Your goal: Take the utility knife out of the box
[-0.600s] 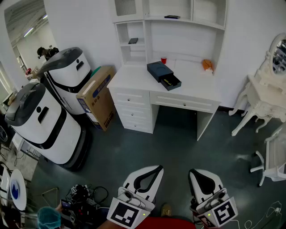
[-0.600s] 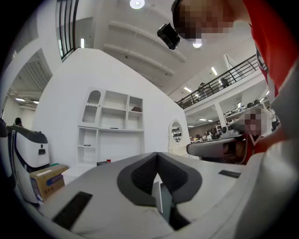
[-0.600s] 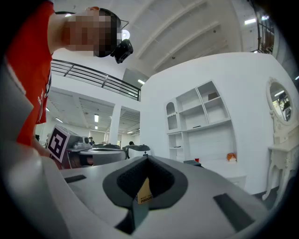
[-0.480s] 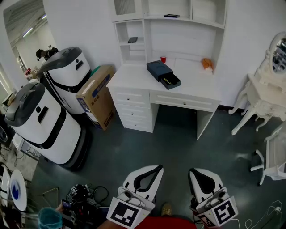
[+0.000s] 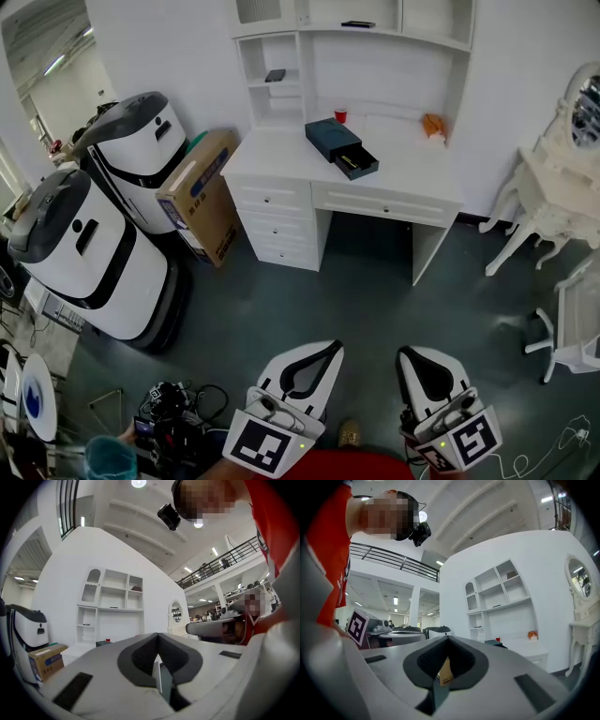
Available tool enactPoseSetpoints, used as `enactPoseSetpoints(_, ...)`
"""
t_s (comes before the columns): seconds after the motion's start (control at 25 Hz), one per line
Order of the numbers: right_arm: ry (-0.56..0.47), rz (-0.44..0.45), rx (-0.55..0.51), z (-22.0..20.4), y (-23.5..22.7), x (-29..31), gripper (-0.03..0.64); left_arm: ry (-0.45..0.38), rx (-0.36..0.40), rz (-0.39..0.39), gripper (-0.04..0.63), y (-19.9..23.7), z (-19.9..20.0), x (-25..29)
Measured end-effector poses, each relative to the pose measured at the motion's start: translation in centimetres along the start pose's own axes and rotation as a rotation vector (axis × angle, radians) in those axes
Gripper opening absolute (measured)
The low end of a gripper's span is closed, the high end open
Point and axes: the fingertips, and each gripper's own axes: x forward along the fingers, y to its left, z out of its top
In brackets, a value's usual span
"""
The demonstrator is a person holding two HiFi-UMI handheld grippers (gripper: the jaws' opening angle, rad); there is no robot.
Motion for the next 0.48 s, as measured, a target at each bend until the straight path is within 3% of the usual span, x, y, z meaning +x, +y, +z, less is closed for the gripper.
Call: enactPoseSetpoints(0.48, -0.005, 0.021, -0.025, 0.7, -3.1, -1.1, 0.018, 0.019, 0.026, 0.044, 0.04, -0.6, 0.9, 2.2)
